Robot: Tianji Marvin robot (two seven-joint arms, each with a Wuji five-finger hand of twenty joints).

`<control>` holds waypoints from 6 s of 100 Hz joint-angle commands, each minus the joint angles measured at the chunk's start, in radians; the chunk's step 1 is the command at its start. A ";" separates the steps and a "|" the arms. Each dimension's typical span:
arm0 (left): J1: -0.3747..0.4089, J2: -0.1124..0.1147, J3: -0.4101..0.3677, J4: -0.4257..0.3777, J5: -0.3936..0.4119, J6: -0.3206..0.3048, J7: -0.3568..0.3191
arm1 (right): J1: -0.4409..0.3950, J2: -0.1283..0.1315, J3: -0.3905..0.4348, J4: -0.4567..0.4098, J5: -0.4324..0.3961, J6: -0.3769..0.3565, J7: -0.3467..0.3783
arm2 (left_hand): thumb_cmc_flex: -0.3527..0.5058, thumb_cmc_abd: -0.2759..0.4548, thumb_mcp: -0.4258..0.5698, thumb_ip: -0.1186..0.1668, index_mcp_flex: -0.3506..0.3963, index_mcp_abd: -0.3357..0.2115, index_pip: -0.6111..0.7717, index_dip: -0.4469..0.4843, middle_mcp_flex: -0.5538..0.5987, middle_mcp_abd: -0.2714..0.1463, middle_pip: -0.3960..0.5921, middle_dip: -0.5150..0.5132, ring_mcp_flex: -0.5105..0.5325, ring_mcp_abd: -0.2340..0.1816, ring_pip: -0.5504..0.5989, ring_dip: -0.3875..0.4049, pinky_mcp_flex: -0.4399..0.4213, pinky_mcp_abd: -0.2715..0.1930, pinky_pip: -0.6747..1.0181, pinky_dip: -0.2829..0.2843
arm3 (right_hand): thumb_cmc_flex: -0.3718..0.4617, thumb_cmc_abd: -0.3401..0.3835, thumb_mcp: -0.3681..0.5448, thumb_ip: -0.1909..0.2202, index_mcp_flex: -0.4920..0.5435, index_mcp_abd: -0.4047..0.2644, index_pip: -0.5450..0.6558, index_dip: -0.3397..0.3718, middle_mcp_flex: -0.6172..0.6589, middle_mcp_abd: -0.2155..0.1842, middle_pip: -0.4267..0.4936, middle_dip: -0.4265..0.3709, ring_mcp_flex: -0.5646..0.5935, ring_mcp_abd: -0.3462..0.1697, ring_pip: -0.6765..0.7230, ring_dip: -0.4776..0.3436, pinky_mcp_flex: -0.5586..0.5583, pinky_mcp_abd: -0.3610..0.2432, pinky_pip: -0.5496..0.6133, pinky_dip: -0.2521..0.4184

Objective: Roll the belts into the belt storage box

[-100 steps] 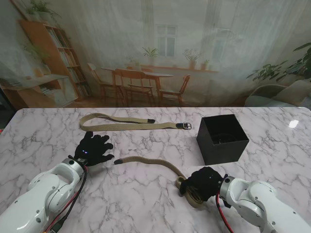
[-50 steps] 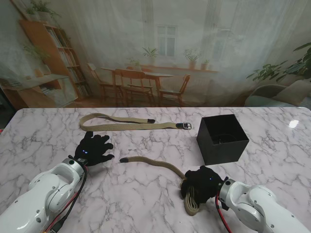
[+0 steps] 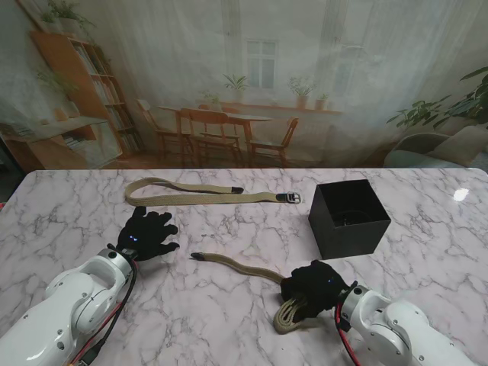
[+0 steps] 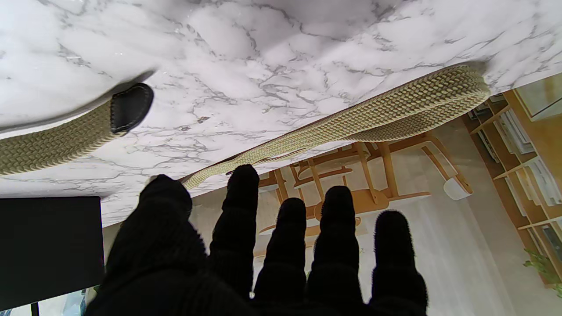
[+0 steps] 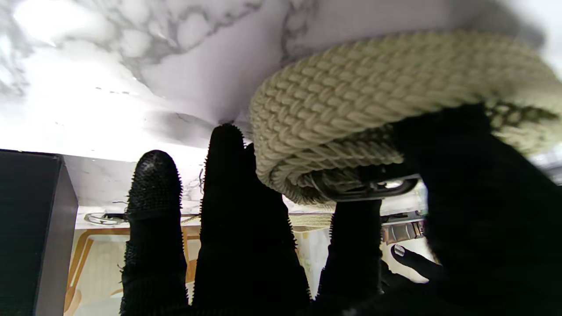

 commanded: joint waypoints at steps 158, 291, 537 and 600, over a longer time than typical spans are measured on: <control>-0.002 -0.002 0.005 0.004 0.000 -0.001 -0.009 | 0.015 0.007 -0.062 0.077 -0.151 0.120 -0.178 | -0.018 0.039 -0.024 -0.017 -0.003 0.021 -0.003 0.003 -0.025 0.014 -0.011 0.014 -0.007 0.015 -0.013 0.013 -0.021 0.043 -0.036 -0.013 | -0.064 0.257 -0.026 0.059 0.100 -0.095 -0.124 -0.003 -0.049 -0.103 -0.106 -0.022 -0.149 -0.028 0.075 0.011 -0.147 -0.100 0.051 0.103; 0.001 -0.001 0.002 -0.001 0.010 0.003 -0.006 | -0.044 -0.003 0.037 0.007 -0.067 0.072 -0.033 | -0.008 0.037 -0.024 -0.015 -0.003 0.021 -0.002 0.003 -0.024 0.014 -0.010 0.014 -0.006 0.017 -0.012 0.013 -0.019 0.043 -0.033 -0.014 | -0.360 0.563 -0.304 0.199 -0.316 0.330 -0.629 0.087 -0.438 -0.003 -0.192 -0.160 -0.353 -0.003 -0.065 -0.084 -0.292 -0.064 -0.056 0.098; -0.028 0.000 0.044 0.012 -0.014 -0.013 -0.035 | -0.096 -0.016 -0.052 -0.039 -0.113 0.361 -0.090 | -0.032 0.047 -0.025 -0.016 -0.079 0.040 -0.061 -0.034 -0.034 0.016 -0.013 0.012 -0.005 0.014 -0.012 0.013 -0.019 0.042 -0.032 -0.013 | -0.220 0.321 -0.330 0.198 -0.232 0.244 -0.452 0.464 -0.574 0.044 -0.269 -0.241 -0.417 0.033 -0.198 -0.162 -0.376 0.035 -0.196 0.036; -0.128 0.004 0.175 0.042 -0.131 -0.090 -0.161 | -0.066 -0.031 -0.079 0.003 -0.063 0.386 -0.189 | -0.101 -0.008 -0.026 -0.014 -0.244 0.018 -0.181 -0.122 -0.163 0.051 -0.101 -0.076 -0.003 0.014 -0.028 -0.011 0.032 0.014 -0.007 -0.012 | -0.043 0.323 -0.067 0.045 -0.025 -0.066 -0.068 0.289 -0.263 -0.064 -0.198 -0.117 -0.311 0.010 -0.127 -0.113 -0.352 0.028 -0.177 0.032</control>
